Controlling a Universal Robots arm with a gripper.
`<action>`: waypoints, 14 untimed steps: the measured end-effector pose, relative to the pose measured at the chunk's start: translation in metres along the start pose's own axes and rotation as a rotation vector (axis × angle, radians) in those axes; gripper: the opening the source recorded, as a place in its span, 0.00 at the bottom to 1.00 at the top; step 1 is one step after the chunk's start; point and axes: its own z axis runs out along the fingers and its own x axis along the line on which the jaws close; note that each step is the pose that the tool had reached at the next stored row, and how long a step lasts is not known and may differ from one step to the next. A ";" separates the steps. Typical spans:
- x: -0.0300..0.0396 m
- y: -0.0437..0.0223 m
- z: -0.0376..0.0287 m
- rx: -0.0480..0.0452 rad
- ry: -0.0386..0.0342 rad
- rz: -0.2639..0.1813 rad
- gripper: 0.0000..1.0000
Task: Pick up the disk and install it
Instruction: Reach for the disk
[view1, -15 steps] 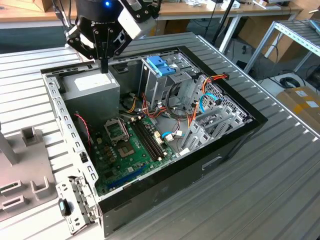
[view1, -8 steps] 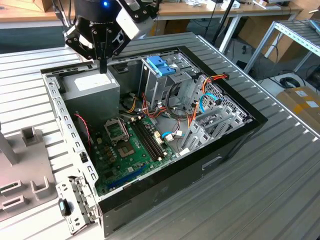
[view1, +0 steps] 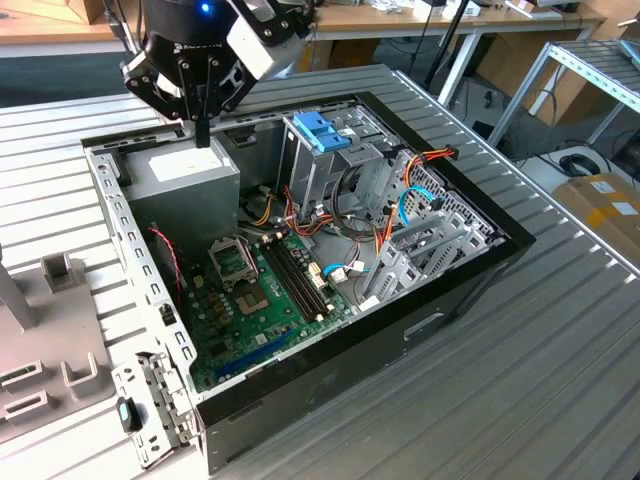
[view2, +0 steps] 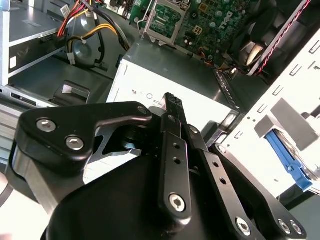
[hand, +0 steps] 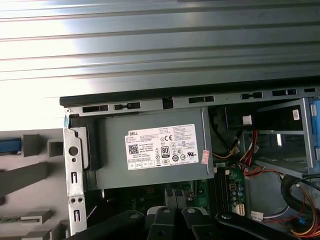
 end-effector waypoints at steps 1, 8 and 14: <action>0.0009 -0.0001 0.0000 0.0000 0.0000 0.000 0.10; 0.0037 -0.0003 -0.0001 0.0001 0.0000 0.000 0.10; 0.0058 -0.0004 -0.0002 0.0001 0.0000 0.000 0.10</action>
